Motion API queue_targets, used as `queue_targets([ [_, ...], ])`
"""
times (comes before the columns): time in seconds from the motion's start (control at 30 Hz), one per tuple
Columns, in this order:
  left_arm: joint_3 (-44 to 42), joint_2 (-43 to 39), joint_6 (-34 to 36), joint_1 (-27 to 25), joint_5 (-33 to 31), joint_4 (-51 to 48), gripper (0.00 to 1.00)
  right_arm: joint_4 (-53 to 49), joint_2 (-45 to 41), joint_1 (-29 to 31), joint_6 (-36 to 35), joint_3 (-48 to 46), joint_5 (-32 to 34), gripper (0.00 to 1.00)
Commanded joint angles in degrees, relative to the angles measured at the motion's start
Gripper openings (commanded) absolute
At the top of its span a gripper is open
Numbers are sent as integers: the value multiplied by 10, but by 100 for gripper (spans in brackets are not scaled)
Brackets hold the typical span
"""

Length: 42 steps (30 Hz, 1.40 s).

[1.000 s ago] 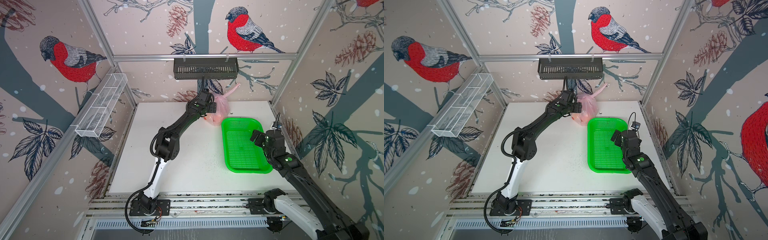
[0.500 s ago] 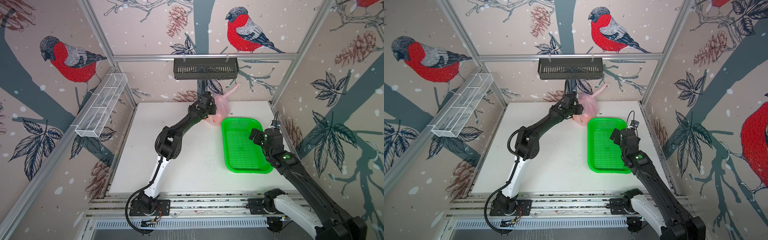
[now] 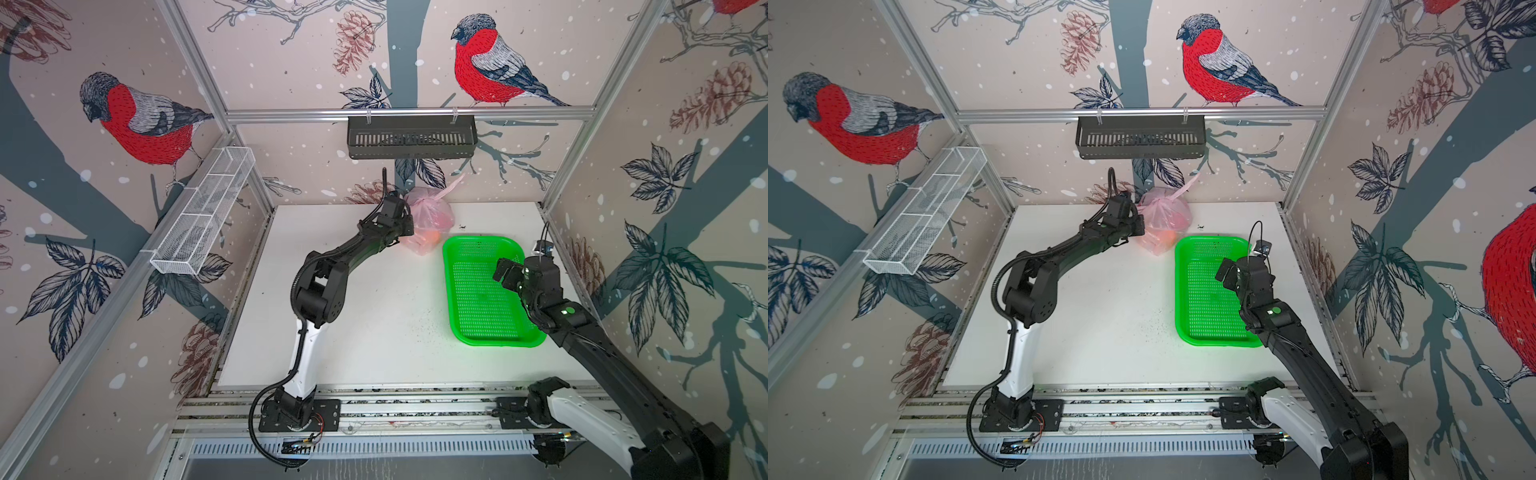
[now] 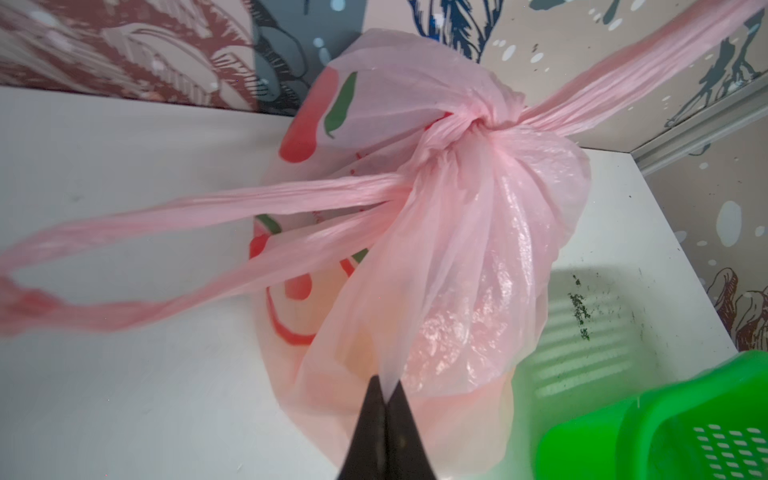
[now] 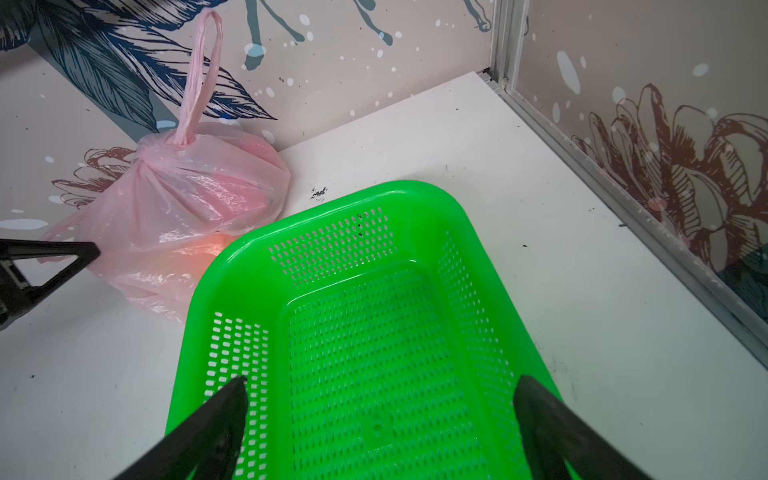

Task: Untie the knot of the plastic bag and take out the fruit

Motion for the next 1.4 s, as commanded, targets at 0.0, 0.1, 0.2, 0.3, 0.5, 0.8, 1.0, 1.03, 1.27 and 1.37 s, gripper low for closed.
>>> queue_targets([
  [0.0, -92, -76, -25, 12, -20, 81, 0, 28, 12, 18, 4, 8, -3, 99],
  [0.1, -190, -154, -37, 20, -26, 89, 0, 35, 30, 44, 8, 16, 8, 99],
  [0.2, -277, -230, -53, 23, -19, 75, 0, 43, 49, 79, 12, 26, 24, 99],
  [0.3, -380, -316, -77, 24, -27, 86, 0, 52, 73, 120, 18, 38, 41, 99],
  [0.5, -561, -515, -129, 23, -14, 78, 0, 74, 124, 206, 43, 67, 56, 99],
  [0.8, -687, -693, -217, -75, 41, 94, 0, 36, 243, 332, 76, 185, 82, 99],
  [1.0, -678, -662, -227, -102, 83, 143, 5, -4, 280, 365, 97, 229, 103, 99],
  [1.03, -667, -658, -220, -102, 84, 137, 8, -6, 277, 368, 100, 230, 107, 99],
  [1.27, -546, -672, -141, -99, -9, -26, 50, 12, 273, 392, 79, 230, 113, 99],
  [1.37, -505, -682, -118, -67, -43, -97, 56, 14, 293, 392, 67, 248, 110, 94],
])
